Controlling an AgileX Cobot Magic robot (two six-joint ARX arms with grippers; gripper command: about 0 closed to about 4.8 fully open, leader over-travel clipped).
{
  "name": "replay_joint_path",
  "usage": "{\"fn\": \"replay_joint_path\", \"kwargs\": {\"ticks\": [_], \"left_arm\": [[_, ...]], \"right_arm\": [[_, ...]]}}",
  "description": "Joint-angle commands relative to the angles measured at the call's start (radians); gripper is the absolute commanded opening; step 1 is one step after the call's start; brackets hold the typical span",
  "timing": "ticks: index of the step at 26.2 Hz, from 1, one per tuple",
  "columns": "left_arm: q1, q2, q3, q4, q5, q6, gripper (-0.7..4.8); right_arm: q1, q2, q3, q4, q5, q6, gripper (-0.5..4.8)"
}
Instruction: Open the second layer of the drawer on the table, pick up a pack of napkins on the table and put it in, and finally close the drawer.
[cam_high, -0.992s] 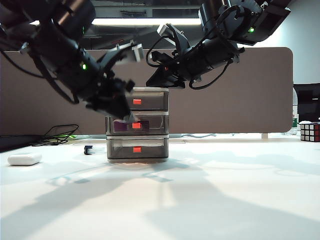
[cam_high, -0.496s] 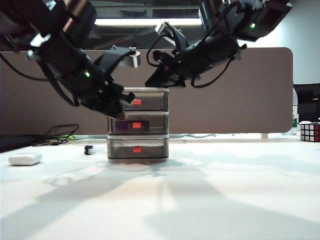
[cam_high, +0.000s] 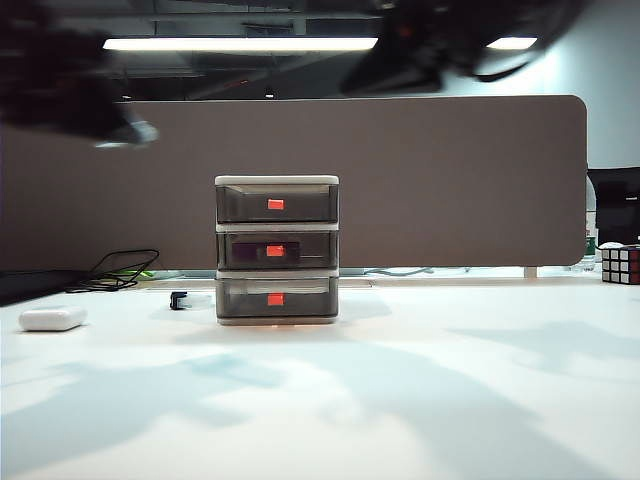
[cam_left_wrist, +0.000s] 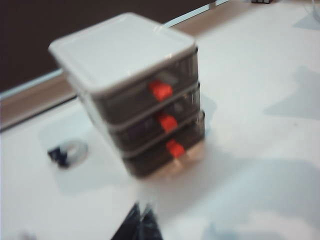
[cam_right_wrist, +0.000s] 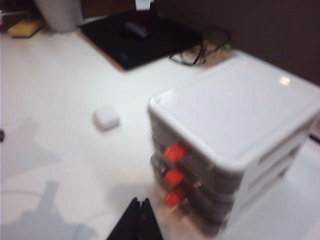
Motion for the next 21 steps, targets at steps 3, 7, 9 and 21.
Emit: {"fn": "replay_joint_path", "kwargs": {"ticks": [3, 7, 9, 21], "left_arm": [[-0.004, -0.377, -0.214, -0.021, -0.022, -0.163, -0.06], [-0.004, -0.562, -0.292, -0.077, -0.034, -0.201, -0.06], [-0.004, -0.627, -0.314, -0.102, -0.034, -0.204, -0.06], [-0.004, -0.832, -0.396, -0.193, -0.033, -0.229, -0.06]], "right_arm": [[0.001, -0.329, -0.309, 0.064, 0.119, 0.052, -0.05], [0.001, -0.475, -0.460, 0.080, 0.180, 0.117, -0.05], [0.001, -0.519, -0.521, 0.079, 0.188, 0.140, -0.05], [0.002, -0.689, -0.841, 0.267, 0.251, 0.203, -0.05]]}}
